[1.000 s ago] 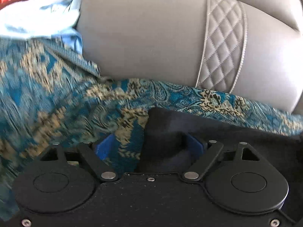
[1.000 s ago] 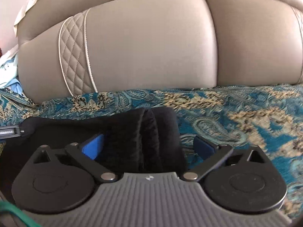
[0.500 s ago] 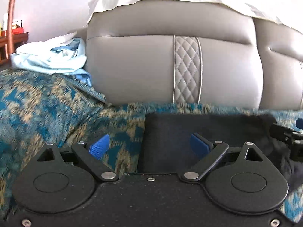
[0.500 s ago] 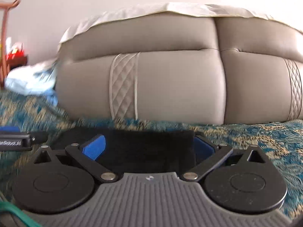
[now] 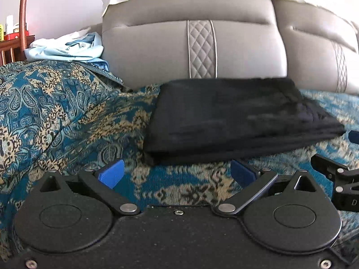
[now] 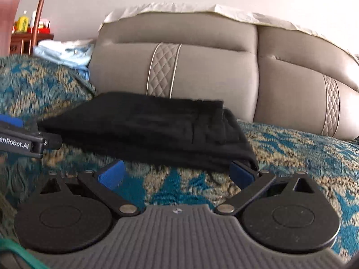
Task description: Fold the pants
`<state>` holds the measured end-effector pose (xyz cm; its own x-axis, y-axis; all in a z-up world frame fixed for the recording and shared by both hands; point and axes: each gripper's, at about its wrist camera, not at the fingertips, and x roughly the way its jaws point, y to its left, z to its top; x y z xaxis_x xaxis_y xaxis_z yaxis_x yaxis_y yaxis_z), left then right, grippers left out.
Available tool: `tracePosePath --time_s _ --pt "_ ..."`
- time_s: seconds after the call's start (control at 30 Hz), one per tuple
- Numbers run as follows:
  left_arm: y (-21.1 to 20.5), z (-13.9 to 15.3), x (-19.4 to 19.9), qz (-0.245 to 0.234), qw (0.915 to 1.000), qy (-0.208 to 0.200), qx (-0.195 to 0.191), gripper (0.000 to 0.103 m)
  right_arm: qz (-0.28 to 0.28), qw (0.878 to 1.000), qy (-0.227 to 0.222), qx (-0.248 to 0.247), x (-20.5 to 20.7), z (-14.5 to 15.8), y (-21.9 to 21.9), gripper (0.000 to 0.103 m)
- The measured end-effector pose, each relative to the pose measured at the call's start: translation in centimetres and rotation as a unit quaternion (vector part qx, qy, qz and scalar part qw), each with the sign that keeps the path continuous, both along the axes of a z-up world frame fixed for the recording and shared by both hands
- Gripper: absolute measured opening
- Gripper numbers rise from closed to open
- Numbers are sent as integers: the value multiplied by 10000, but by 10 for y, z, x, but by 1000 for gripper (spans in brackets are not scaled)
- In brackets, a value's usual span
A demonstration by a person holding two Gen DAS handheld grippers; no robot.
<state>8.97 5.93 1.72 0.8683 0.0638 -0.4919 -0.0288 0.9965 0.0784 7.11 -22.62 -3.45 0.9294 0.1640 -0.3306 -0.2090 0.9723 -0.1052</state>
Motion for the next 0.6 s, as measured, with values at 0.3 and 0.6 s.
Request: tracePosePath --time_s 0.3,0.6 --pt "3 -15 5 208 9993 148 -268 103 -62 9987 497 137 14 -6 1 103" --pt "10 -14 13 -56 9990 214 -388 103 -284 9974 657 124 18 -6 6 103"
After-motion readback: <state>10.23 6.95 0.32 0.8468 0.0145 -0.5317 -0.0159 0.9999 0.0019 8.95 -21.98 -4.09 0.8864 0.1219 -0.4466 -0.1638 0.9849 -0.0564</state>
